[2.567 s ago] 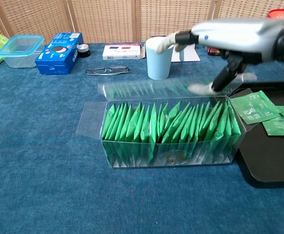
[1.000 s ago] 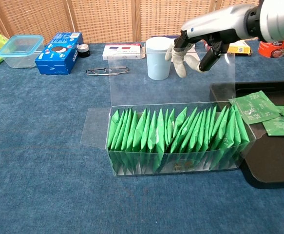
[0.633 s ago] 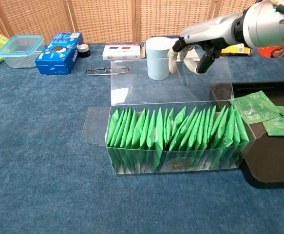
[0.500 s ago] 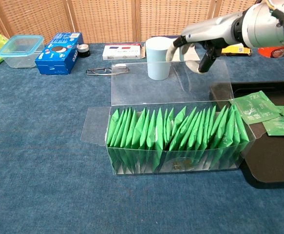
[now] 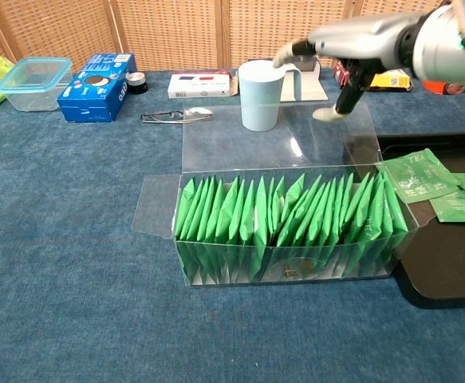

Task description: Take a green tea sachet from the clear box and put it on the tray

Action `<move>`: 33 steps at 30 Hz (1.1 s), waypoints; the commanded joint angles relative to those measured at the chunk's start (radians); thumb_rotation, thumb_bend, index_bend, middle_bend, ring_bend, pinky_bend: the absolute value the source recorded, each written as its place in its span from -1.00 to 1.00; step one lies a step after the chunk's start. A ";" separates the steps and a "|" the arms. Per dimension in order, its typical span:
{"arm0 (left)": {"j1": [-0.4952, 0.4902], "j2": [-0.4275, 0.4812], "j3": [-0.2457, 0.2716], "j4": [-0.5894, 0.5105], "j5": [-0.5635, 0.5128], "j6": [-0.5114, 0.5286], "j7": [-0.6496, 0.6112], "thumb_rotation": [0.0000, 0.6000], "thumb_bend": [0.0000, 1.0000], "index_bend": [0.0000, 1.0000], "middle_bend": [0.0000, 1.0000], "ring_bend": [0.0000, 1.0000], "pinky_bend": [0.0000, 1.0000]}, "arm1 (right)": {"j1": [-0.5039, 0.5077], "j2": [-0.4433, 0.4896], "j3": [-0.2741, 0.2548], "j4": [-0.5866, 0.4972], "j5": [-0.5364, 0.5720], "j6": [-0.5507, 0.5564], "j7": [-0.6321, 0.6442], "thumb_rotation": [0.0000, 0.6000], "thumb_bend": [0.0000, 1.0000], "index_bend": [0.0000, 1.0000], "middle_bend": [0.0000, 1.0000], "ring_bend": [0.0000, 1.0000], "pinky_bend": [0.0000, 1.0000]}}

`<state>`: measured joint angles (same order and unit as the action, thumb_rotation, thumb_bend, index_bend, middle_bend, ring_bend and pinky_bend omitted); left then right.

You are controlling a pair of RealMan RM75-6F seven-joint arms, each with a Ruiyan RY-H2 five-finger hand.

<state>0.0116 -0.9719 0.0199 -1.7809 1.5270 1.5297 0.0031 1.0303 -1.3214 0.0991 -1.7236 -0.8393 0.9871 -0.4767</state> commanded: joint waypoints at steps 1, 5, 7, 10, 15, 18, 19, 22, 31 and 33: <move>0.003 -0.001 0.000 0.000 0.007 0.007 -0.001 1.00 -0.52 -0.77 -0.76 -0.87 -0.53 | -0.109 0.055 0.009 -0.051 -0.330 0.080 0.278 1.00 -0.39 -0.74 -0.89 -0.83 -0.81; 0.005 0.001 0.000 -0.006 0.016 0.016 0.004 1.00 -0.52 -0.77 -0.76 -0.87 -0.53 | -0.145 0.070 -0.020 -0.035 -0.568 0.108 0.485 1.00 -0.46 -0.60 -0.89 -0.83 -0.81; 0.005 0.002 -0.001 -0.007 0.024 0.022 0.003 1.00 -0.52 -0.77 -0.76 -0.87 -0.53 | -0.148 0.069 -0.041 -0.017 -0.648 0.110 0.524 1.00 -0.51 -0.56 -0.89 -0.83 -0.81; 0.006 0.000 -0.003 -0.007 0.037 0.034 0.001 1.00 -0.52 -0.77 -0.76 -0.87 -0.53 | -0.146 0.061 -0.062 0.003 -0.725 0.102 0.543 1.00 -0.58 -0.54 -0.89 -0.83 -0.81; 0.011 0.000 -0.002 -0.005 0.043 0.043 -0.003 1.00 -0.52 -0.77 -0.76 -0.87 -0.53 | -0.137 0.052 -0.065 0.018 -0.761 0.069 0.528 1.00 -0.69 -0.47 -0.88 -0.84 -0.81; 0.013 0.000 0.000 -0.004 0.041 0.042 -0.004 1.00 -0.52 -0.77 -0.76 -0.87 -0.53 | -0.133 0.048 -0.065 0.026 -0.770 0.056 0.510 1.00 -0.75 -0.40 -0.86 -0.84 -0.81; 0.014 0.000 0.001 -0.003 0.040 0.042 -0.004 1.00 -0.52 -0.77 -0.76 -0.87 -0.53 | -0.133 0.046 -0.066 0.030 -0.774 0.051 0.499 1.00 -0.76 -0.37 -0.85 -0.84 -0.81; 0.014 -0.001 0.003 0.000 0.036 0.036 -0.002 1.00 -0.52 -0.77 -0.76 -0.87 -0.53 | -0.129 0.043 -0.079 0.052 -0.799 0.029 0.445 1.00 -0.78 -0.26 -0.82 -0.84 -0.81; 0.003 -0.005 -0.001 -0.006 0.038 0.022 0.009 1.00 -0.52 -0.77 -0.76 -0.87 -0.53 | -0.119 0.068 -0.106 0.054 -0.847 -0.039 0.312 1.00 -0.86 -0.20 -0.80 -0.84 -0.81; 0.001 -0.006 -0.002 -0.007 0.037 0.019 0.012 1.00 -0.52 -0.77 -0.76 -0.87 -0.53 | -0.117 0.077 -0.107 0.049 -0.851 -0.052 0.293 1.00 -0.87 -0.20 -0.79 -0.83 -0.81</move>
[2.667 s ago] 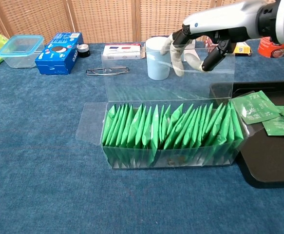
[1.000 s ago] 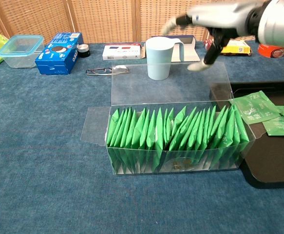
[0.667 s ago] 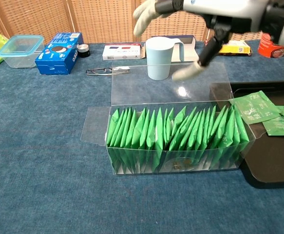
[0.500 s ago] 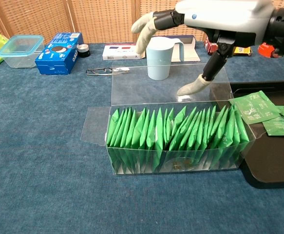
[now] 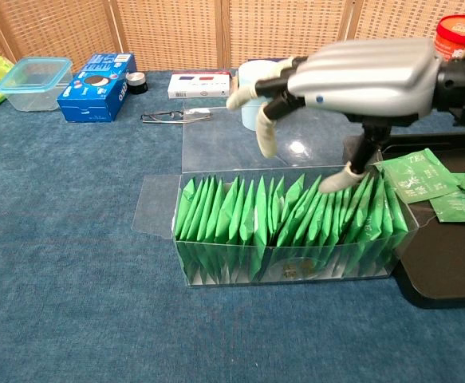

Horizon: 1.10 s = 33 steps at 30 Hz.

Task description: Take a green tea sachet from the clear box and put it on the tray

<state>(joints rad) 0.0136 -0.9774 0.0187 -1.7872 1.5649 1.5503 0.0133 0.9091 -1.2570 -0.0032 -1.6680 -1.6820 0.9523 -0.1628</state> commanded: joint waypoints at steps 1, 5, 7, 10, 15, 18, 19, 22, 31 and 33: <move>-0.002 -0.001 0.000 -0.001 -0.002 -0.003 0.003 1.00 -0.52 -0.77 -0.76 -0.87 -0.53 | 0.005 0.016 -0.005 -0.007 -0.012 -0.022 -0.030 1.00 -0.87 -0.20 -0.79 -0.83 -0.81; -0.003 -0.002 -0.001 -0.001 -0.003 -0.006 0.005 1.00 -0.52 -0.77 -0.76 -0.87 -0.53 | 0.010 0.029 -0.008 -0.008 -0.018 -0.043 -0.061 1.00 -0.88 -0.18 -0.77 -0.83 -0.81; -0.003 -0.002 -0.001 -0.002 -0.004 -0.005 0.006 1.00 -0.52 -0.77 -0.76 -0.87 -0.53 | 0.015 0.040 -0.013 -0.011 -0.022 -0.064 -0.076 1.00 -0.89 -0.17 -0.77 -0.83 -0.81; -0.002 -0.002 0.000 -0.002 -0.005 -0.006 0.006 1.00 -0.52 -0.77 -0.76 -0.87 -0.53 | 0.022 0.052 -0.016 -0.021 -0.028 -0.085 -0.089 1.00 -0.90 -0.16 -0.77 -0.83 -0.81; -0.005 -0.005 0.000 -0.001 -0.006 -0.010 0.007 1.00 -0.52 -0.77 -0.76 -0.87 -0.53 | 0.034 0.068 -0.018 -0.036 -0.043 -0.118 -0.130 1.00 -0.91 -0.14 -0.76 -0.83 -0.81; -0.005 -0.005 -0.001 -0.001 -0.005 -0.010 0.008 1.00 -0.52 -0.77 -0.76 -0.87 -0.53 | 0.044 0.075 -0.015 -0.046 -0.043 -0.141 -0.149 1.00 -0.91 -0.14 -0.76 -0.83 -0.81; -0.004 -0.005 -0.001 -0.001 -0.005 -0.009 0.007 1.00 -0.52 -0.77 -0.76 -0.87 -0.53 | 0.046 0.077 -0.014 -0.048 -0.043 -0.148 -0.154 1.00 -0.91 -0.14 -0.76 -0.83 -0.81; -0.003 -0.006 0.000 0.001 -0.005 -0.007 0.005 1.00 -0.52 -0.77 -0.76 -0.87 -0.53 | 0.052 0.078 -0.012 -0.053 -0.040 -0.165 -0.166 1.00 -0.91 -0.13 -0.75 -0.83 -0.81; -0.001 -0.012 0.002 0.015 -0.008 -0.008 -0.008 1.00 -0.52 -0.77 -0.76 -0.87 -0.53 | 0.073 0.072 -0.003 -0.058 -0.017 -0.229 -0.207 1.00 -0.91 -0.12 -0.75 -0.82 -0.81; -0.001 -0.013 0.002 0.017 -0.008 -0.008 -0.010 1.00 -0.52 -0.77 -0.76 -0.87 -0.53 | 0.075 0.070 -0.001 -0.059 -0.011 -0.239 -0.216 1.00 -0.91 -0.12 -0.75 -0.82 -0.81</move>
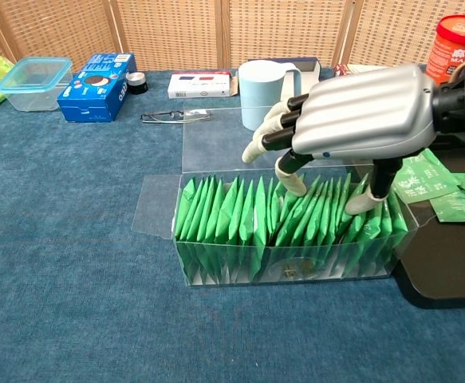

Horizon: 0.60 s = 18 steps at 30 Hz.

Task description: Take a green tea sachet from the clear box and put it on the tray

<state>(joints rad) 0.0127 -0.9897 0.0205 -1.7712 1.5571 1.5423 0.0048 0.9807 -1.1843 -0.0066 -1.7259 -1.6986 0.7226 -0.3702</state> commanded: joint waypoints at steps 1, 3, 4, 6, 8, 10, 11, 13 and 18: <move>0.000 -0.001 0.000 0.002 0.000 0.000 -0.002 1.00 -0.52 -0.77 -0.76 -0.87 -0.53 | 0.005 -0.004 0.003 0.000 0.007 -0.013 -0.012 1.00 -0.91 -0.13 -0.75 -0.82 -0.81; 0.000 -0.001 0.000 0.003 0.001 0.001 -0.002 1.00 -0.52 -0.77 -0.76 -0.87 -0.53 | 0.006 -0.007 0.005 0.001 0.012 -0.019 -0.019 1.00 -0.91 -0.13 -0.75 -0.82 -0.81; 0.000 -0.001 0.000 0.003 0.001 0.001 -0.003 1.00 -0.52 -0.77 -0.76 -0.87 -0.53 | 0.008 -0.008 0.006 0.001 0.018 -0.025 -0.024 1.00 -0.91 -0.13 -0.75 -0.82 -0.81; 0.001 -0.001 0.000 0.004 0.000 0.001 -0.005 1.00 -0.52 -0.77 -0.76 -0.87 -0.53 | 0.008 -0.013 0.011 0.001 0.028 -0.030 -0.035 1.00 -0.91 -0.12 -0.75 -0.81 -0.81; 0.003 -0.001 0.001 0.006 0.001 0.003 -0.006 1.00 -0.52 -0.77 -0.76 -0.87 -0.53 | 0.008 -0.021 0.019 0.002 0.043 -0.033 -0.046 1.00 -0.91 -0.11 -0.75 -0.81 -0.81; 0.003 0.000 0.001 0.007 0.001 0.005 -0.006 1.00 -0.52 -0.77 -0.76 -0.87 -0.53 | 0.007 -0.025 0.021 0.000 0.052 -0.037 -0.053 1.00 -0.91 -0.09 -0.75 -0.81 -0.81; 0.004 0.000 0.001 0.007 0.001 0.006 -0.007 1.00 -0.52 -0.77 -0.76 -0.87 -0.53 | 0.007 -0.027 0.021 0.000 0.054 -0.038 -0.056 1.00 -0.91 -0.08 -0.75 -0.81 -0.81; 0.004 0.001 0.000 0.007 0.001 0.008 -0.008 1.00 -0.52 -0.77 -0.76 -0.87 -0.53 | 0.007 -0.031 0.021 0.001 0.057 -0.040 -0.066 1.00 -0.91 -0.07 -0.75 -0.81 -0.81; 0.005 0.002 0.001 0.006 0.002 0.009 -0.008 1.00 -0.52 -0.77 -0.76 -0.87 -0.53 | 0.003 -0.036 0.017 0.000 0.064 -0.043 -0.077 1.00 -0.91 0.02 -0.73 -0.79 -0.81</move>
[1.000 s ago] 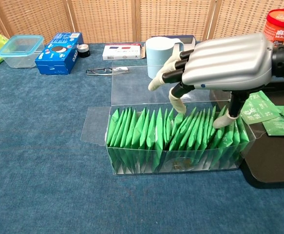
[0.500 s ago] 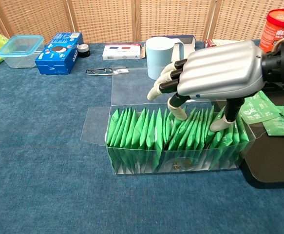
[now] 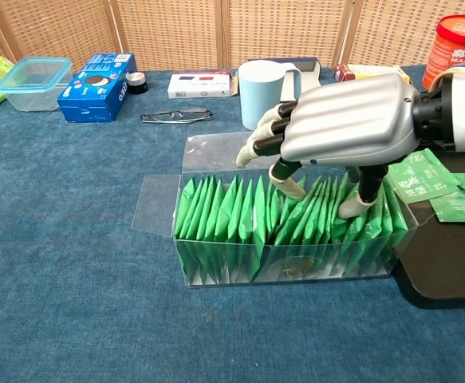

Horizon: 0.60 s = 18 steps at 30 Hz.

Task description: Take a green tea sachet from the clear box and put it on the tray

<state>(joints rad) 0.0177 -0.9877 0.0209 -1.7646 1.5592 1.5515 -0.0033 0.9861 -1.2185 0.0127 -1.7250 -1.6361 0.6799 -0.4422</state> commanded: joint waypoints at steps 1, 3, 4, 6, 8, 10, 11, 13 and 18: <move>0.000 0.001 0.000 -0.001 0.000 0.000 0.000 1.00 -0.52 -0.77 -0.76 -0.87 -0.53 | -0.003 -0.003 -0.004 -0.003 0.002 0.000 -0.005 1.00 -0.91 0.04 -0.73 -0.78 -0.81; 0.000 0.001 0.000 -0.001 0.001 0.001 0.000 1.00 -0.52 -0.77 -0.76 -0.87 -0.53 | -0.007 -0.004 -0.006 -0.008 0.001 0.005 -0.006 1.00 -0.91 0.10 -0.70 -0.76 -0.81; 0.000 0.001 -0.001 -0.001 0.001 0.001 0.000 1.00 -0.52 -0.77 -0.76 -0.87 -0.53 | -0.009 -0.005 -0.007 -0.009 0.001 0.008 -0.006 1.00 -0.91 0.12 -0.69 -0.75 -0.81; -0.001 0.002 -0.002 -0.003 0.005 0.003 0.000 1.00 -0.52 -0.77 -0.76 -0.88 -0.53 | -0.015 -0.010 -0.006 -0.013 -0.004 0.023 -0.002 1.00 -0.91 0.18 -0.66 -0.72 -0.81; -0.001 0.002 -0.002 -0.003 0.006 0.004 0.000 1.00 -0.52 -0.76 -0.76 -0.88 -0.53 | -0.017 -0.014 -0.007 -0.013 -0.008 0.030 0.000 1.00 -0.90 0.22 -0.65 -0.70 -0.81; 0.000 0.003 -0.002 -0.002 0.005 0.005 0.000 1.00 -0.52 -0.76 -0.76 -0.88 -0.53 | -0.020 -0.020 -0.008 -0.012 -0.011 0.037 0.001 1.00 -0.90 0.23 -0.64 -0.69 -0.81; 0.000 0.003 -0.002 -0.001 0.005 0.006 -0.001 1.00 -0.52 -0.76 -0.76 -0.88 -0.53 | -0.023 -0.025 -0.008 -0.009 -0.012 0.042 0.001 1.00 -0.90 0.24 -0.64 -0.68 -0.81; 0.001 0.004 -0.002 -0.001 0.004 0.007 -0.003 1.00 -0.52 -0.76 -0.76 -0.88 -0.53 | -0.027 -0.032 -0.008 -0.006 -0.012 0.048 0.001 1.00 -0.90 0.25 -0.63 -0.67 -0.81; 0.004 0.006 -0.001 0.003 0.004 0.010 -0.007 1.00 -0.52 -0.76 -0.76 -0.89 -0.53 | -0.033 -0.051 -0.004 -0.001 -0.010 0.063 0.004 1.00 -0.89 0.34 -0.58 -0.60 -0.79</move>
<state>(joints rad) 0.0213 -0.9822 0.0194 -1.7622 1.5635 1.5618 -0.0098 0.9541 -1.2675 0.0075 -1.7266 -1.6469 0.7409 -0.4397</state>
